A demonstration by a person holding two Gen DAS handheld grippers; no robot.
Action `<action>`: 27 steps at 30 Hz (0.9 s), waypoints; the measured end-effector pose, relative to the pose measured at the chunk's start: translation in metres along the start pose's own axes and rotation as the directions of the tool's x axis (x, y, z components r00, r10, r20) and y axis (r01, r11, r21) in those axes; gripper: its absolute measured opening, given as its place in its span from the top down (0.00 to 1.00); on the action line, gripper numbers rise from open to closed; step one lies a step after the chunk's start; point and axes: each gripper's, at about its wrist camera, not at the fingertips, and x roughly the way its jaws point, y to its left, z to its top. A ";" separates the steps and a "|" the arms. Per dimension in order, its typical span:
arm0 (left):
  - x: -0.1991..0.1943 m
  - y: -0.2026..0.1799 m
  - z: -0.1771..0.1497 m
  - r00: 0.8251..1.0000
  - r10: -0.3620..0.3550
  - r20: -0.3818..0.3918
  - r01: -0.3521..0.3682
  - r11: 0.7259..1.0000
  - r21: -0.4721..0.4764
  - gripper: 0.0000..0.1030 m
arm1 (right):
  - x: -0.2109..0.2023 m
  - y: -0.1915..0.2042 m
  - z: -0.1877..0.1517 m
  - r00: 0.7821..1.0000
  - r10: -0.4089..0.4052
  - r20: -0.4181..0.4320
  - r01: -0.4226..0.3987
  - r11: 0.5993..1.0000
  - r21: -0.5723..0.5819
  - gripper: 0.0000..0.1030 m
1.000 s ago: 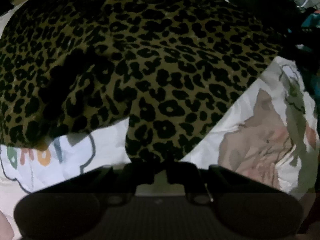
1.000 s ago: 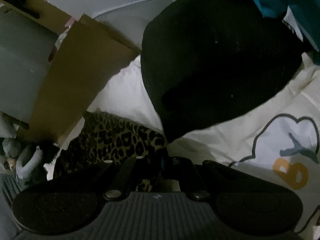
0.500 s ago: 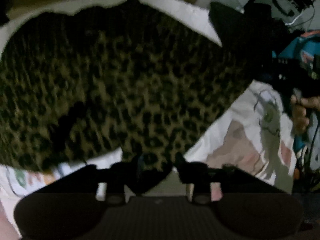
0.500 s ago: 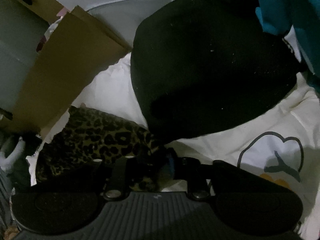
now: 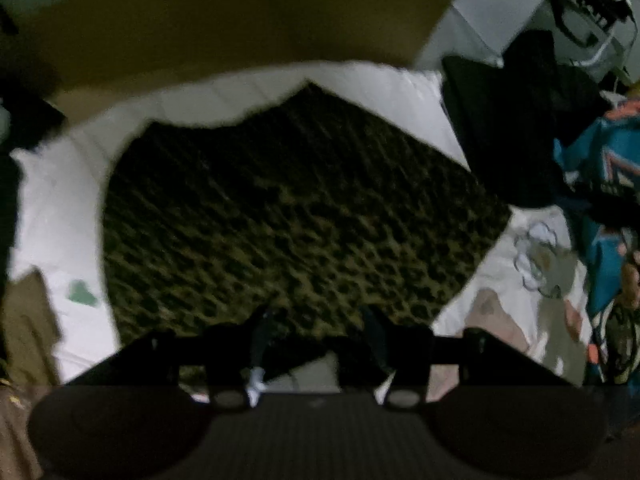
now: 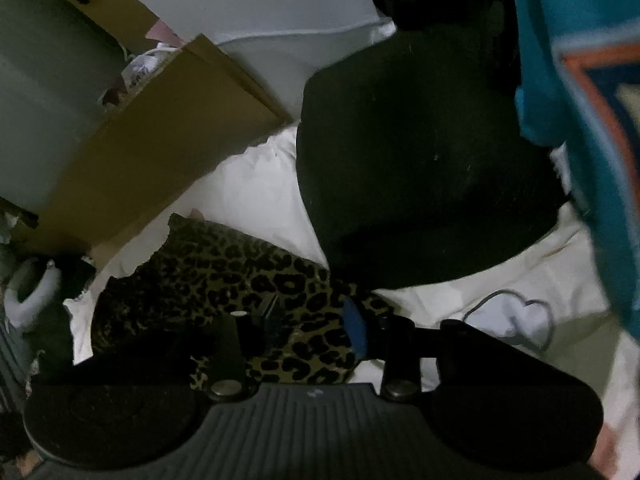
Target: Fold clothes
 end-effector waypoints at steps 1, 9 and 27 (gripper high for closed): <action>-0.010 0.007 0.005 1.000 0.008 0.010 -0.008 1.000 -0.007 0.48 | -0.007 0.004 0.002 1.000 -0.001 0.000 0.001 1.000 -0.004 0.59; -0.089 0.067 0.036 0.996 0.057 0.072 -0.053 0.997 -0.059 0.44 | -0.056 0.042 0.018 1.000 -0.010 -0.023 0.010 1.000 -0.014 0.52; -0.217 0.162 0.051 0.983 0.095 0.156 -0.080 0.992 -0.099 0.36 | -0.149 0.148 0.080 0.991 0.002 -0.132 -0.018 0.993 -0.118 0.34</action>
